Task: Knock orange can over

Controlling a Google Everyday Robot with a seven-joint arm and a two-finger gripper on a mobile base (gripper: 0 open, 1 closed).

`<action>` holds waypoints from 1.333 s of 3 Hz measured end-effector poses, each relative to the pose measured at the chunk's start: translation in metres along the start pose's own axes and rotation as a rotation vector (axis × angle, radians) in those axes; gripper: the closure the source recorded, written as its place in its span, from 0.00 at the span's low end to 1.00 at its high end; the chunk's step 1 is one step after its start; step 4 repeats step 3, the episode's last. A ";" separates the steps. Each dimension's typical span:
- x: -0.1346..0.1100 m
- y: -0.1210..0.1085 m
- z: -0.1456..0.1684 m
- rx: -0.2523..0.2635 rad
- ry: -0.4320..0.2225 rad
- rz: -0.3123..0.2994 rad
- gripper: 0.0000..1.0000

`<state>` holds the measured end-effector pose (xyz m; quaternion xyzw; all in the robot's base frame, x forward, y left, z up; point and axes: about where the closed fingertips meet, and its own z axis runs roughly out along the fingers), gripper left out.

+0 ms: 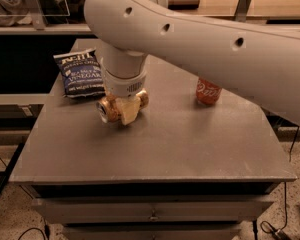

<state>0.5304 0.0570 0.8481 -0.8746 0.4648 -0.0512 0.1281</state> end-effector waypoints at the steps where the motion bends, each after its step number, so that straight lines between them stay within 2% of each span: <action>1: -0.001 0.001 0.000 -0.012 0.000 -0.004 0.12; 2: -0.001 -0.002 -0.008 -0.019 -0.013 -0.013 0.00; 4: -0.001 -0.002 -0.009 -0.019 -0.016 -0.013 0.00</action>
Offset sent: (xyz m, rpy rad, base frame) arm -0.0016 0.0010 -0.0001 -0.0095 0.0243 0.0072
